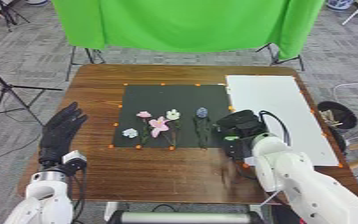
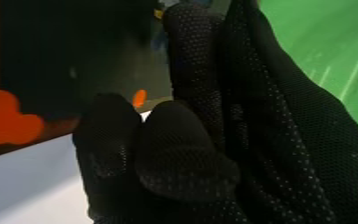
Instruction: Arrange flowers
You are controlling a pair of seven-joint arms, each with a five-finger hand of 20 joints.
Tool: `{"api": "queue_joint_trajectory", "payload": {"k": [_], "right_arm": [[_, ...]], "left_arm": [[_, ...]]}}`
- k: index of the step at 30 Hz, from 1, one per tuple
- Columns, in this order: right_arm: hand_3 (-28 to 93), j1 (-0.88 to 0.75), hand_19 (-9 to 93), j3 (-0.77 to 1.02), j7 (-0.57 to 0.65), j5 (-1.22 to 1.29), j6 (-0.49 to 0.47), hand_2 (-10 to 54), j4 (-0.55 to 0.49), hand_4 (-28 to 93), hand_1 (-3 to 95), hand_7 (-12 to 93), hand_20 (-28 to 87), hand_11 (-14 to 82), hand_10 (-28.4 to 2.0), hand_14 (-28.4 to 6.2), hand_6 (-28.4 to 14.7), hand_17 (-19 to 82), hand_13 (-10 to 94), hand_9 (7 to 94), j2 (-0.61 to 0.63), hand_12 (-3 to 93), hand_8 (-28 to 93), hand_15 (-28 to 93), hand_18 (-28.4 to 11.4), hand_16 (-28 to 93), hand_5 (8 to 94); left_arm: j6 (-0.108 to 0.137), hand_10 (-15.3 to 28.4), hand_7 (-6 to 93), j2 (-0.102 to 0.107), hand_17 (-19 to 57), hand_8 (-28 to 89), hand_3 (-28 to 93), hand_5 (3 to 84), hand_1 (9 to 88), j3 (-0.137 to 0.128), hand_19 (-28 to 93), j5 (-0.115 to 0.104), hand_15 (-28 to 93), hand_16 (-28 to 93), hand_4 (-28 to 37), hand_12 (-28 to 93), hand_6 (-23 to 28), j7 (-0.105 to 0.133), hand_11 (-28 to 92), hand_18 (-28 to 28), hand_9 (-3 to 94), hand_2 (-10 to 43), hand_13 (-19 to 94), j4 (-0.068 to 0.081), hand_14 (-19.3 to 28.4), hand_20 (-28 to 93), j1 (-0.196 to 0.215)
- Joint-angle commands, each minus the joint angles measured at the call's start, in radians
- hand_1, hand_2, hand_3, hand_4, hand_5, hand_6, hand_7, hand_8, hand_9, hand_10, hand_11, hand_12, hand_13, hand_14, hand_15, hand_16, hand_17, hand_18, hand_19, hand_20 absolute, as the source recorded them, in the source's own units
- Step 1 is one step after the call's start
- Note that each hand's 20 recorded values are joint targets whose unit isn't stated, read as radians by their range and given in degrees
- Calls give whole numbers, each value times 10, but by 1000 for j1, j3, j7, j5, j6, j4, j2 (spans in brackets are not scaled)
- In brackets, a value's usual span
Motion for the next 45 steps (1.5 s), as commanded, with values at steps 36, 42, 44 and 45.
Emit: {"api": "queue_joint_trajectory", "payload": {"k": [36, 42, 44, 45], "right_arm": [[700, -424, 348, 619, -604, 60, -474, 17, -241, -164, 137, 121, 327, 71, -160, -165, -3, 234, 467, 559, -144, 131, -94, 150, -165, 226, 569], [735, -537, 128, 658, -788, 61, -433, 16, -261, -174, 68, 78, 277, 31, -148, -149, 0, 155, 284, 374, -218, 110, -77, 62, -153, 205, 425], [747, -551, 88, 655, -825, 88, -427, 14, -253, -176, 48, 68, 263, 24, -143, -140, 4, 139, 247, 346, -220, 105, -73, 39, -145, 194, 383], [753, -554, 82, 652, -840, 107, -423, 12, -248, -177, 39, 66, 261, 20, -140, -137, 5, 128, 238, 336, -221, 103, -72, 35, -145, 191, 372]], "left_arm": [[-19, 107, 191, -21, 92, -111, 680, 507, 400, -96, 49, 8, 223, -2, -159, 99, -37, 78, 184, 106, 423, -95, 357, -120, 145, 196, 107], [-37, 112, 180, -36, 101, -101, 681, 507, 374, -107, 34, 72, 214, -11, -171, 100, -17, 86, 186, 96, 435, -95, 367, -160, 144, 196, 136], [-43, 114, 178, -35, 102, -100, 685, 507, 361, -108, 33, 80, 212, -12, -175, 99, -15, 86, 184, 96, 438, -95, 368, -165, 145, 197, 140], [-46, 115, 176, -37, 103, -99, 688, 508, 357, -110, 31, 80, 210, -13, -179, 99, -13, 84, 184, 96, 439, -95, 369, -169, 145, 197, 144]]}}
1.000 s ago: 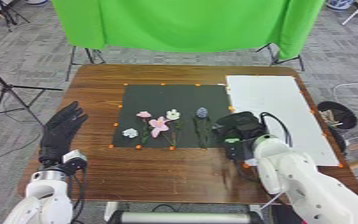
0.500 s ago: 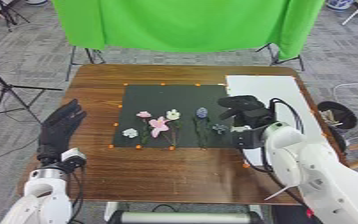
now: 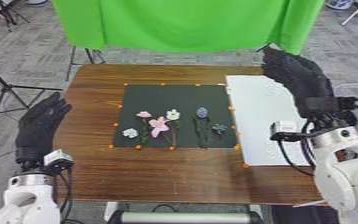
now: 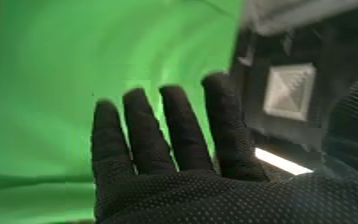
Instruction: Arrange flowers
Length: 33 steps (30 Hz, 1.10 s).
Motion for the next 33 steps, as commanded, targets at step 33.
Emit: {"api": "queue_joint_trajectory", "payload": {"k": [33], "right_arm": [[727, -71, 27, -64, -260, 146, 1, -12, 18, -266, -26, 44, 204, 6, -108, -103, 15, 57, 173, 288, -10, 72, -73, -109, -107, 255, 315]], "left_arm": [[-69, 121, 137, -98, 46, -85, 722, 542, 203, 16, 12, 50, 125, 0, -283, 99, -2, 89, 160, 71, 473, -94, 323, -17, 129, 155, 21]]}}
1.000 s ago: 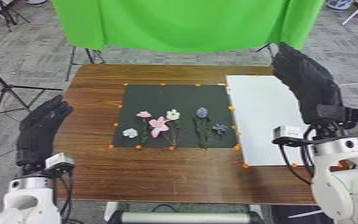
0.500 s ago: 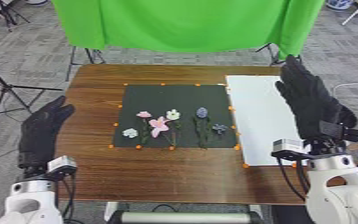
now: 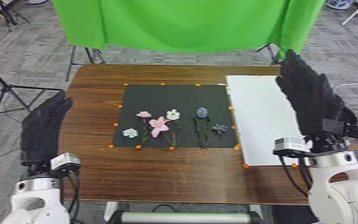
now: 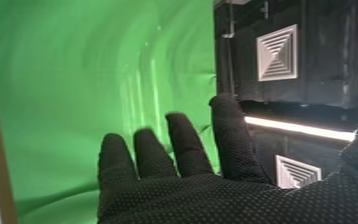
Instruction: Arrange flowers
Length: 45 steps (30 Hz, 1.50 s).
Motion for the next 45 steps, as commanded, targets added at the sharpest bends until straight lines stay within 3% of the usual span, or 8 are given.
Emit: {"api": "queue_joint_trajectory", "payload": {"k": [1, 4, 7, 8, 10, 18, 37, 45], "right_arm": [[729, 26, 22, -61, -45, -12, 33, -13, -27, -262, -26, 43, 210, 8, -109, -102, 13, 69, 182, 291, 26, 72, -73, -89, -110, 236, 314], [732, 25, 12, -86, -62, -17, 54, -14, -35, -257, -26, 44, 221, 9, -112, -102, 12, 101, 210, 292, 27, 71, -72, -34, -122, 187, 313], [736, 58, 23, -85, -33, -13, 21, -16, -8, -246, -26, 47, 214, 10, -116, -106, 11, 112, 235, 293, 4, 71, -74, 17, -134, 138, 311], [738, 53, 21, -27, -18, 8, -51, -16, 13, -246, -26, 47, 214, 11, -118, -107, 10, 117, 239, 298, -18, 71, -73, 23, -136, 133, 311], [739, 49, 21, -23, -9, 9, -70, -17, 13, -246, -26, 51, 216, 16, -124, -116, 9, 118, 235, 310, -18, 74, -73, 28, -138, 128, 327], [742, 42, 36, -35, -27, 48, -39, -19, 8, -247, -26, 62, 223, 37, -112, -122, 16, 117, 241, 381, -16, 73, -74, 43, -143, 111, 222], [736, 51, 50, -42, -25, 36, -62, -10, 16, -244, -26, 81, 230, 22, -118, -142, -53, 110, 215, 335, 2, 80, -81, 36, -151, 145, 607], [742, 57, 66, -30, -19, 58, -83, -10, 18, -241, -26, 74, 237, 24, -115, -146, -29, 110, 224, 334, 9, 81, -79, 38, -157, 157, 534]], "left_arm": [[-54, 121, 137, -37, 46, -85, 723, 542, 204, -11, 12, -12, 124, 1, -283, 99, -2, 15, 160, 71, 472, -94, 323, 26, 128, 155, 16], [-90, 123, 138, -47, 45, -85, 722, 542, 208, -28, 12, -7, 120, 3, -283, 100, -2, 8, 160, 70, 467, -95, 320, 29, 127, 154, 25], [-69, 122, 141, -45, 47, -85, 723, 540, 210, -21, 12, -6, 117, 5, -283, 100, -4, -16, 161, 75, 464, -95, 320, 32, 126, 154, -6], [5, 121, 142, -23, 47, -86, 724, 539, 214, 28, 12, -5, 117, 6, -282, 100, -4, 2, 160, 76, 464, -95, 320, -3, 126, 154, 4], [6, 121, 144, -26, 51, -86, 725, 538, 230, 24, 14, -5, 122, 8, -282, 100, -5, 4, 161, 80, 464, -95, 326, -8, 128, 154, 7], [-9, 120, 155, -29, 52, -86, 727, 531, 274, 38, 43, -17, 154, 6, -248, 104, -6, 7, 172, 104, 466, -95, 343, 1, 143, 159, -6], [-11, 120, 162, -21, 52, -89, 727, 529, 277, 32, 47, -35, 160, 5, -236, 105, -6, 13, 176, 105, 468, -95, 339, 13, 146, 156, -10], [-18, 121, 166, -11, 53, -89, 725, 533, 279, 47, 47, -35, 158, 6, -235, 104, -8, 10, 175, 104, 468, -95, 337, 23, 144, 157, -30]]}}
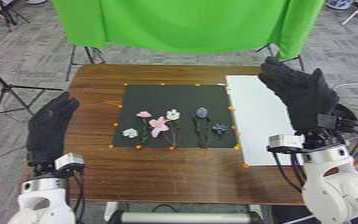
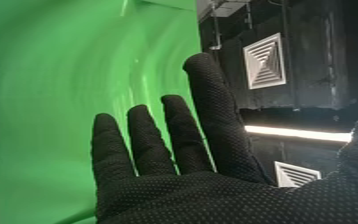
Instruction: Arrange flowers
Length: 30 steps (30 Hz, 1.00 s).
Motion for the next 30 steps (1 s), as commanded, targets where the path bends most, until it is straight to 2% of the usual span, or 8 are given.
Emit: {"api": "queue_joint_trajectory", "payload": {"k": [1, 8, 14, 20, 23, 25, 27, 30], "right_arm": [[743, 0, 67, 16, 3, 10, -39, -10, 2, -240, -26, 73, 236, 25, -120, -147, -21, 110, 226, 336, 6, 82, -78, 38, -158, 158, 517], [734, 6, 77, 12, 44, 1, -82, -4, 6, -234, -26, 81, 236, 43, -136, -159, -11, 121, 269, 399, 6, 90, -74, 57, -168, 161, 500], [735, 4, 79, 20, 45, -9, -73, 2, 4, -224, -26, 96, 237, 47, -135, -160, -32, 125, 273, 420, 1, 94, -77, 61, -168, 160, 583], [742, -3, 84, 30, 59, -4, -87, 3, -8, -216, -25, 93, 241, 49, -141, -161, -22, 129, 289, 427, -7, 99, -77, 72, -171, 163, 558], [749, -12, 90, 46, 68, -42, -114, -1, -20, -211, -10, 93, 243, 52, -143, -164, -19, 133, 310, 437, -9, 102, -76, 82, -174, 166, 549], [754, -3, 91, 42, 71, -54, -119, -12, -15, -202, 10, 95, 244, 52, -144, -165, -17, 134, 311, 439, -4, 105, -75, 83, -174, 166, 548], [765, 1, 90, 40, 74, -66, -121, -47, -11, -190, 46, 97, 242, 52, -143, -164, -16, 134, 304, 441, -5, 107, -76, 81, -174, 165, 547], [768, 0, 88, 35, 75, -68, -124, -84, -7, -182, 85, 104, 243, 51, -142, -162, -13, 134, 300, 441, -10, 110, -78, 80, -170, 166, 544]], "left_arm": [[-12, 121, 166, 3, 53, -89, 726, 533, 279, 14, 46, -8, 158, 6, -235, 104, -7, 0, 175, 104, 468, -95, 336, 12, 144, 157, -10], [-9, 121, 166, 4, 53, -89, 726, 534, 279, 5, 46, -5, 157, 7, -235, 104, -8, 3, 176, 104, 467, -95, 333, 7, 145, 157, -11], [-15, 121, 166, 3, 53, -89, 726, 533, 280, 15, 45, -4, 157, 8, -234, 105, -8, -4, 175, 103, 467, -95, 333, 12, 144, 158, -22], [-3, 121, 166, 0, 53, -89, 726, 534, 280, 0, 44, -7, 157, 8, -234, 105, -9, -7, 176, 103, 468, -95, 333, 7, 145, 158, -13], [13, 121, 167, -6, 62, -89, 725, 535, 281, 0, 54, -6, 163, 8, -236, 105, -9, -7, 176, 101, 469, -95, 338, 3, 146, 164, -14], [23, 122, 168, -8, 73, -89, 724, 536, 283, 8, 69, -18, 168, 8, -236, 106, -7, -12, 179, 100, 472, -95, 343, 5, 146, 173, -14], [12, 123, 170, -10, 84, -89, 723, 536, 286, 14, 95, -30, 176, 6, -232, 107, -5, -9, 184, 103, 473, -95, 346, 9, 145, 192, -16], [-10, 124, 172, -17, 106, -88, 714, 537, 317, 14, 136, -6, 188, 2, -218, 107, -1, -9, 186, 110, 473, -95, 353, 12, 147, 223, -18]]}}
